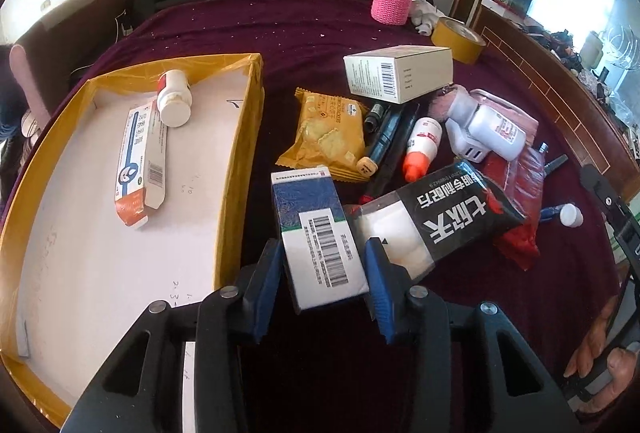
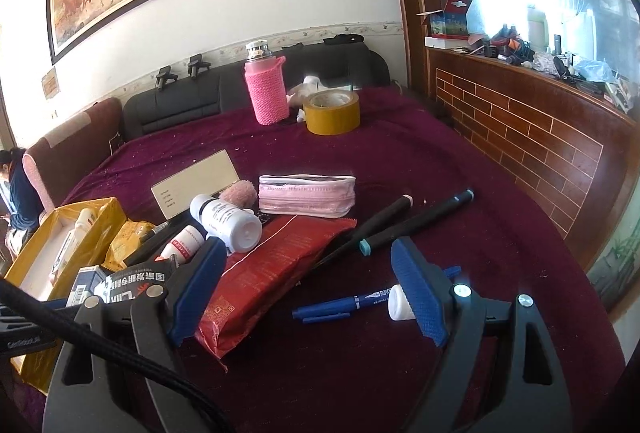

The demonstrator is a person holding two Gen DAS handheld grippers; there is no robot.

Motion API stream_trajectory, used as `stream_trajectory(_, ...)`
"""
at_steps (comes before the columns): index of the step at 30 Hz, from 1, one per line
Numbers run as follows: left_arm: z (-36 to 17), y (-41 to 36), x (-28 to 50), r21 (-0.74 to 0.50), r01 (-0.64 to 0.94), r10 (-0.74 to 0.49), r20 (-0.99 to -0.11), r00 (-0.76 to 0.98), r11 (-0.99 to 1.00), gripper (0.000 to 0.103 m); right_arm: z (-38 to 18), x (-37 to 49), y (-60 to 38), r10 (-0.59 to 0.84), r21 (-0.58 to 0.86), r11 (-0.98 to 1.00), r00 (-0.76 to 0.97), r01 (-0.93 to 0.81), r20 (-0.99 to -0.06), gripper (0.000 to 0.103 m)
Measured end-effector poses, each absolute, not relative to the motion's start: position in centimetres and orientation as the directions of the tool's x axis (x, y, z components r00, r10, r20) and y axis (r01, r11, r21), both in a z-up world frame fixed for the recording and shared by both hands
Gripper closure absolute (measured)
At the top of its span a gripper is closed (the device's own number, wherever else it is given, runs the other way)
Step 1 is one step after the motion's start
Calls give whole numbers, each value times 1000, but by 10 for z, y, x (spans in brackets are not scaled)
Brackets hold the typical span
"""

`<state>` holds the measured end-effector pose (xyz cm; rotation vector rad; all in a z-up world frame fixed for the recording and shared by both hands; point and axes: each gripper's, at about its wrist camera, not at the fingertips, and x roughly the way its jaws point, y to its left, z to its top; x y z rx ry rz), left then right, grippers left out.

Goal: Organize objects
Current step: 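Grasp the blue-and-white barcode medicine box with the left tool, then grasp the white green-label bottle with the right tool while the left tool carries the box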

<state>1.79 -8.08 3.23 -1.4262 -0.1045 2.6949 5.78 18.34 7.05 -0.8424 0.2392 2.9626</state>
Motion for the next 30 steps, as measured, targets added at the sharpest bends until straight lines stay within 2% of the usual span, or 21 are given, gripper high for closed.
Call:
stream_trajectory(1, 31, -81, 16, -106, -33, 106, -818, -565, -994, 67, 70, 57, 183, 9, 132, -987, -848, -93, -530, 19)
stream_trajectory(3, 30, -83, 16, -132, -17, 117, -804, -583, -991, 74, 69, 57, 182, 14, 126, -987, -845, -96, -534, 19)
stream_trajectory(10, 59, -99, 55, -327, -91, 302, -683, -666, -941, 74, 60, 51, 180, 67, 72, -989, -817, -131, -572, 19)
stream_trajectory(14, 90, -118, 89, -351, -126, 326, -601, -730, -928, 74, 61, 52, 178, 93, 41, -989, -812, -143, -576, 19)
stream_trajectory(17, 104, -138, 108, -312, -128, 293, -570, -768, -941, 74, 75, 48, 178, 10, 88, -993, -792, -80, -610, 19)
stream_trajectory(21, 105, -161, 122, -311, -111, 274, -553, -787, -944, 74, 105, 8, 154, -152, 104, -988, -704, 110, -694, 18)
stream_trajectory(24, 97, -178, 125, -333, -78, 264, -560, -785, -940, 73, 107, -32, 132, -143, 41, -985, -654, 169, -743, 19)
stream_trajectory(27, 91, -201, 130, -343, -38, 241, -571, -785, -939, 73, 93, -66, 113, -77, -47, -981, -596, 189, -799, 23)
stream_trajectory(29, 90, -215, 132, -344, -9, 219, -575, -788, -939, 73, 82, -80, 109, -73, -49, -978, -555, 201, -828, 39)
stream_trajectory(30, 89, -222, 133, -347, 4, 210, -577, -789, -938, 73, 75, -85, 106, -67, -49, -978, -530, 203, -845, 43)
